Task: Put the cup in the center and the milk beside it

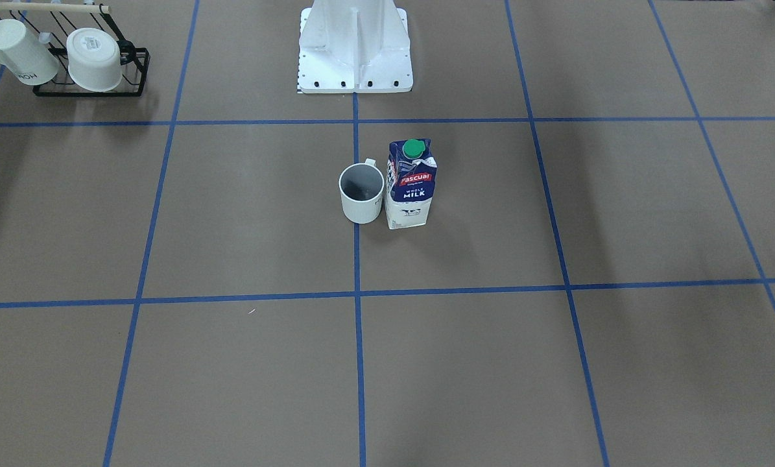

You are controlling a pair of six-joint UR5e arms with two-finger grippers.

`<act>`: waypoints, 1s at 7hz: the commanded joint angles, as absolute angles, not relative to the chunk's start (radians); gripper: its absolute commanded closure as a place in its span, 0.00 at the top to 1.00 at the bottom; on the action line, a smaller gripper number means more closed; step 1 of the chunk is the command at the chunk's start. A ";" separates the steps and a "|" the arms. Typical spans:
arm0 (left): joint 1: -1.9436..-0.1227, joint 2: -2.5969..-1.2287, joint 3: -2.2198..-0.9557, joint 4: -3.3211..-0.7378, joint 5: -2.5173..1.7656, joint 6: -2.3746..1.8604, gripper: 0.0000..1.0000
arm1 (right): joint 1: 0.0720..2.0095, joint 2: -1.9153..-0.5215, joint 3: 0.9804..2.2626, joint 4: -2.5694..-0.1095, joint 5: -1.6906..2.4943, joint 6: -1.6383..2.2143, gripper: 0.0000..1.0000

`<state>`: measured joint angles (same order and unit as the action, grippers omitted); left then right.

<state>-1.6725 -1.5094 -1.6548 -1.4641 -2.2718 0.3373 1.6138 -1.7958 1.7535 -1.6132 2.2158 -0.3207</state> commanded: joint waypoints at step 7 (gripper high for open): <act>-1.674 -1.508 -1.652 -1.459 -2.272 0.337 0.99 | 1.615 -1.801 1.763 -1.612 2.218 -0.321 1.00</act>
<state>-1.6736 -1.5081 -1.6522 -1.4589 -2.2715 0.3375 1.6142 -1.8019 1.7619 -1.6122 2.2181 -0.3206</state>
